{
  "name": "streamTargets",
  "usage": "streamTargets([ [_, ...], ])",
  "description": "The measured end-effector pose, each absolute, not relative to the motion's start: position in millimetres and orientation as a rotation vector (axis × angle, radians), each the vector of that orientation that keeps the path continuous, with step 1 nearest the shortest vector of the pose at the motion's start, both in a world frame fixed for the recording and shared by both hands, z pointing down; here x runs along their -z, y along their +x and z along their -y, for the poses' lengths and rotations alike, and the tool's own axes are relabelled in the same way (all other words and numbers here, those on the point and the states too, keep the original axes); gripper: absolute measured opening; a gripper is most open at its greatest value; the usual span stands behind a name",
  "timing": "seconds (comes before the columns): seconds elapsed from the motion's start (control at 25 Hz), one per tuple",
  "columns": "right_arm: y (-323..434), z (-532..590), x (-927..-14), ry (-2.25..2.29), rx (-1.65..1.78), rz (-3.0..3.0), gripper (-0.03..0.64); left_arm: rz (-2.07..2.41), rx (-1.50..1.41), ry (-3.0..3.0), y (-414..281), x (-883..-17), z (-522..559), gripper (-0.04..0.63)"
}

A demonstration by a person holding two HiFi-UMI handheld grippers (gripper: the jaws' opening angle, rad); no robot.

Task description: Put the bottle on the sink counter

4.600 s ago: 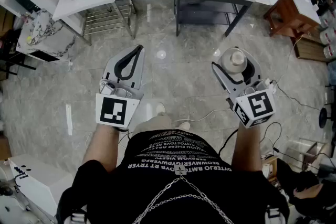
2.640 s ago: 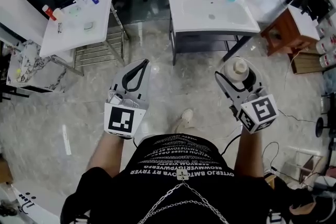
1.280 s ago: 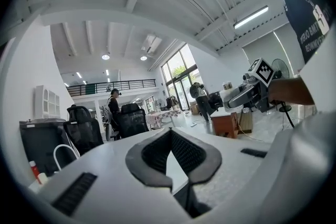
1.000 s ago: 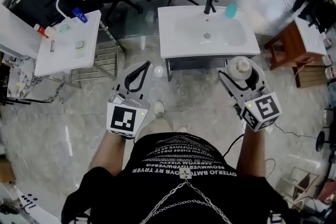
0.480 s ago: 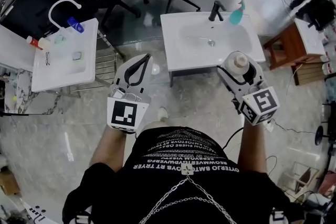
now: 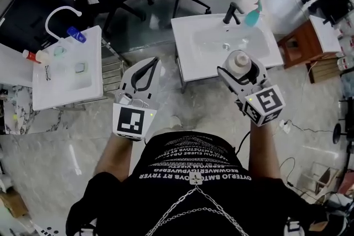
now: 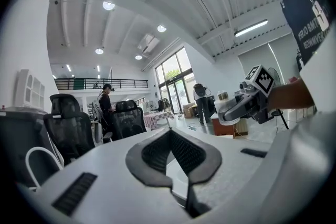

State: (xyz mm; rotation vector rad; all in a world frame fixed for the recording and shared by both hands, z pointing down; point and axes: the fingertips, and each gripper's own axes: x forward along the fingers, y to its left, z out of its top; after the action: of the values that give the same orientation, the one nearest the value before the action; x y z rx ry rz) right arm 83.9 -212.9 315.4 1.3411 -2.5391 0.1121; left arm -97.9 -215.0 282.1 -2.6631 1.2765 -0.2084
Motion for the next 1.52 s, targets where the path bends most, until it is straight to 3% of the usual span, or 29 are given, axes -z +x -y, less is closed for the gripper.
streamTargets([
  [0.64, 60, 288, -467, 1.191, -0.348, 2.570, 0.333, -1.412, 0.370, -2.700, -113, -349, 274, 0.005],
  [1.52, 32, 337, -669, 0.950, -0.464, 2.488, 0.333, -1.334, 0.597, -2.728, -83, -419, 325, 0.005],
])
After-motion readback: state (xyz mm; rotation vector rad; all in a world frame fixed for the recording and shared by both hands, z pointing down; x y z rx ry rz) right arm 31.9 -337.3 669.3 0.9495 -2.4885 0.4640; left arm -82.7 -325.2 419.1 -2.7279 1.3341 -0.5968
